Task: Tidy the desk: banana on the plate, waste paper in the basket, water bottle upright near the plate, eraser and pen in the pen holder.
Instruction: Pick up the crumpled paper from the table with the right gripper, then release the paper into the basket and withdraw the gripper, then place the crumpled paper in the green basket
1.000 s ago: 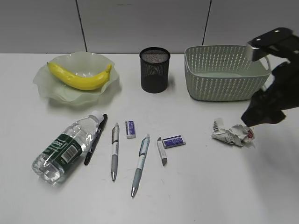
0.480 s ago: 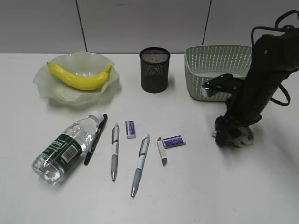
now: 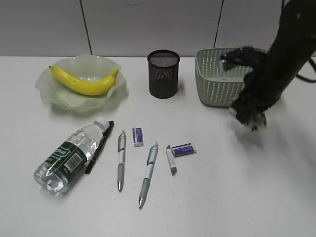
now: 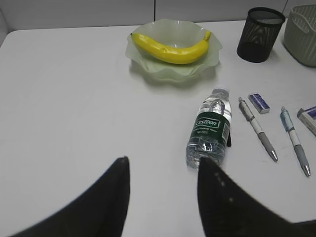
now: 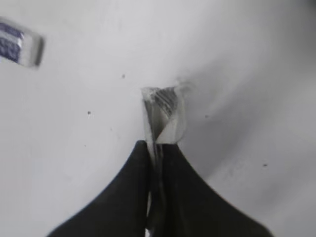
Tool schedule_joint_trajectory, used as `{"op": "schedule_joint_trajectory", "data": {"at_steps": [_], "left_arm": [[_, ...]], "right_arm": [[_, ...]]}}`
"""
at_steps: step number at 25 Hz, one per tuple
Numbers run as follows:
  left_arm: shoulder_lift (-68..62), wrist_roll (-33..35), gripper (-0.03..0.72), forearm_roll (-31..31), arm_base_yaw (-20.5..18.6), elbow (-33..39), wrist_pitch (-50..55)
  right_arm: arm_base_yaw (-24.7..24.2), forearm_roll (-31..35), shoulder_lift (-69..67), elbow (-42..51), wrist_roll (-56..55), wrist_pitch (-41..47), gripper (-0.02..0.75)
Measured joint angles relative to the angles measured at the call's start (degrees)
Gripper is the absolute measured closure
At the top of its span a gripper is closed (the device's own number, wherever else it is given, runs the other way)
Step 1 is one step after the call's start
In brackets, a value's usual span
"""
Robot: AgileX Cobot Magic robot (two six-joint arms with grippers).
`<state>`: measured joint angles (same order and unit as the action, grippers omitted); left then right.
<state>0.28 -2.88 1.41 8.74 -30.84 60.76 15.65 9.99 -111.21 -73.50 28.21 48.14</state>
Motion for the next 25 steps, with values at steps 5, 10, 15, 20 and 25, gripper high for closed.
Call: {"op": "schedule_joint_trajectory", "data": {"at_steps": [5,10,15,20,25], "left_arm": [[0.0,0.0,0.351,0.0,0.0,0.0,0.0],[0.0,0.0,0.351,0.0,0.0,0.0,0.0],[0.0,0.0,0.351,0.0,0.0,0.0,0.0],[0.0,0.0,0.351,0.0,0.0,0.0,0.0],[0.0,0.0,0.351,0.0,0.0,0.0,0.0]], "right_arm": [[-0.2,-0.1,5.4,-5.1,-1.2,-8.9,0.68],[-0.5,-1.4,3.2,-7.6,-1.5,-25.6,0.681],[-0.7,-1.8,-3.1,-7.7,-2.2,-35.9,0.576],[-0.8,-2.0,-6.1,-7.7,-3.8,-36.5,0.219],[-0.8,-1.8,-0.9,-7.7,-5.7,-27.1,0.152]]}}
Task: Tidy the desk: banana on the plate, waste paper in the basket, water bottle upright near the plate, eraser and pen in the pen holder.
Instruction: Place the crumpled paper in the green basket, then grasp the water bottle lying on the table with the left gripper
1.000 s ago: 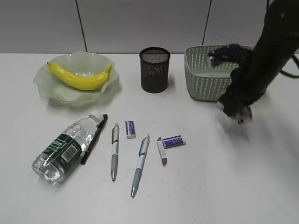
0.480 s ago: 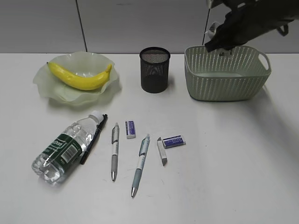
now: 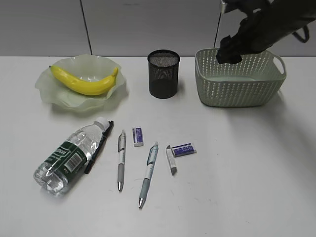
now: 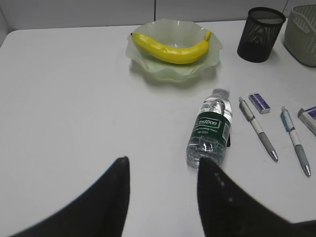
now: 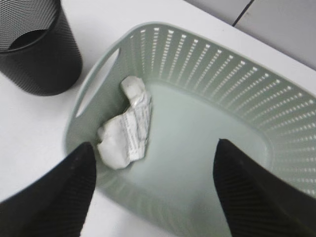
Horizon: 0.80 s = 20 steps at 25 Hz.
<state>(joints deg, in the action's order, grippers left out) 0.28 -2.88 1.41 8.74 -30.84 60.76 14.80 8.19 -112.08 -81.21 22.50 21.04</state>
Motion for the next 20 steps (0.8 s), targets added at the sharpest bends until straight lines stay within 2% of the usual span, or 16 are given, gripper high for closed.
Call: {"op": "schedule_joint_trajectory", "data": {"at_steps": [3,7,9,12,20], "left_arm": [[0.0,0.0,0.351,0.0,0.0,0.0,0.0],[0.0,0.0,0.351,0.0,0.0,0.0,0.0],[0.0,0.0,0.351,0.0,0.0,0.0,0.0],[0.0,0.0,0.351,0.0,0.0,0.0,0.0],[0.0,0.0,0.351,0.0,0.0,0.0,0.0]], "right_arm": [[0.0,0.3,6.7,-0.2,-2.1,10.8,0.169],[0.0,-2.1,15.9,0.0,-11.4,25.9,0.176],[0.0,-3.4,21.4,2.2,-13.8,30.0,0.176],[0.0,-4.3,30.7,8.8,-15.0,33.0,0.176],[0.0,-4.3,61.0,33.2,-15.9,37.1,0.178]]}}
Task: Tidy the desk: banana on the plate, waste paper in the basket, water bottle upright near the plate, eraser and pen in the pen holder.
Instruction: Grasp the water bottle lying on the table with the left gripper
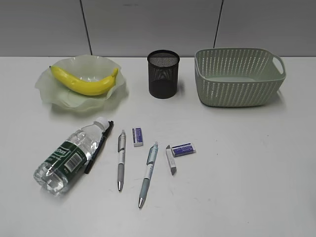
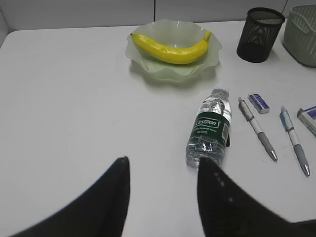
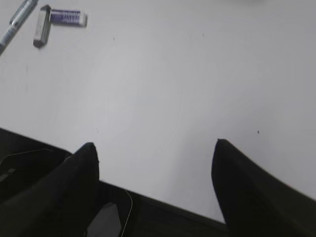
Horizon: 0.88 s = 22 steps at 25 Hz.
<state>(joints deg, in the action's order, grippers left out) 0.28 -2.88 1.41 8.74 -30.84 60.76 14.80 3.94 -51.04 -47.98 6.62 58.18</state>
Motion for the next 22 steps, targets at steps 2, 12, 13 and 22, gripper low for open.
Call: {"op": "schedule_joint_trajectory", "data": {"at_steps": [2,12,13,22], "left_arm": [[0.0,0.0,0.351,0.0,0.0,0.0,0.0],[0.0,0.0,0.353,0.2,0.0,0.0,-0.4],[-0.3,0.1,0.353,0.5,0.0,-0.1,-0.7],[-28.5,12.1,0.353,12.9,0.0,-5.5,-14.2]], "right_arm": [[0.0,0.0,8.3,5.1,0.0,1.4,0.178],[0.0,0.2,43.6,18.4,-0.1,2.2,0.178],[0.0,0.1,46.2,18.4,-0.1,1.8,0.178],[0.0,0.0,51.4,18.7,-0.1,1.6,0.179]]}}
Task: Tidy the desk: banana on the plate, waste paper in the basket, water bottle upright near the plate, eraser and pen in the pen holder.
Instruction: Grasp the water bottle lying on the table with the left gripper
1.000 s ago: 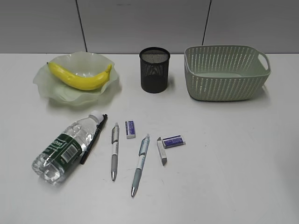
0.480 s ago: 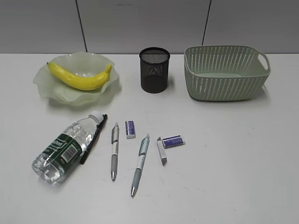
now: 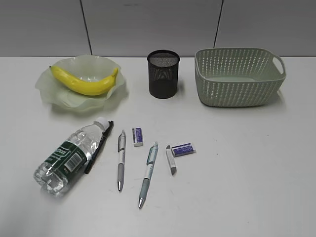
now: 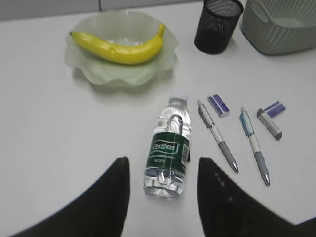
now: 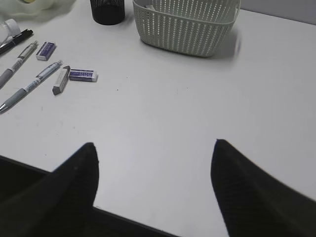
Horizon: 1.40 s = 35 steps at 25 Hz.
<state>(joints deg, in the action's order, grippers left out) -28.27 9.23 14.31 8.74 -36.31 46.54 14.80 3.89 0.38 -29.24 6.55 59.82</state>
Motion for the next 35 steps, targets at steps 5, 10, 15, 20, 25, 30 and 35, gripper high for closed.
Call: {"op": "schedule_joint_trajectory", "data": {"at_steps": [5,10,15,20,25,30,35], "left_arm": [[-28.0,3.4,0.251,5.2,0.8,-7.0,-2.3],[-50.3,3.6,0.111,4.6,4.6,-15.4,-2.4],[-63.6,3.5,0.096,2.3,11.0,-22.3,-4.3],[-72.1,0.2,0.096,-4.5,14.8,-26.7,-4.9],[-77.0,-0.9,0.096,-8.1,15.2,-28.7,-6.4],[-80.5,-1.3,0.095,-9.3,15.2,-28.7,-8.2],[-83.3,-1.4,0.118,-9.3,15.2,-28.8,-10.4]], "right_arm": [[0.0,-0.1,0.0,0.1,0.0,0.0,0.18],[0.0,-0.2,0.0,0.1,0.0,0.0,0.181],[0.0,-0.2,0.0,0.1,0.0,0.0,0.189],[0.0,-0.2,0.0,0.1,0.0,0.0,0.189],[0.0,-0.2,0.0,0.1,0.0,-0.1,0.189],[0.0,-0.2,0.0,0.1,0.0,-0.1,0.188],[0.0,-0.2,0.0,0.1,0.0,-0.1,0.188]]}}
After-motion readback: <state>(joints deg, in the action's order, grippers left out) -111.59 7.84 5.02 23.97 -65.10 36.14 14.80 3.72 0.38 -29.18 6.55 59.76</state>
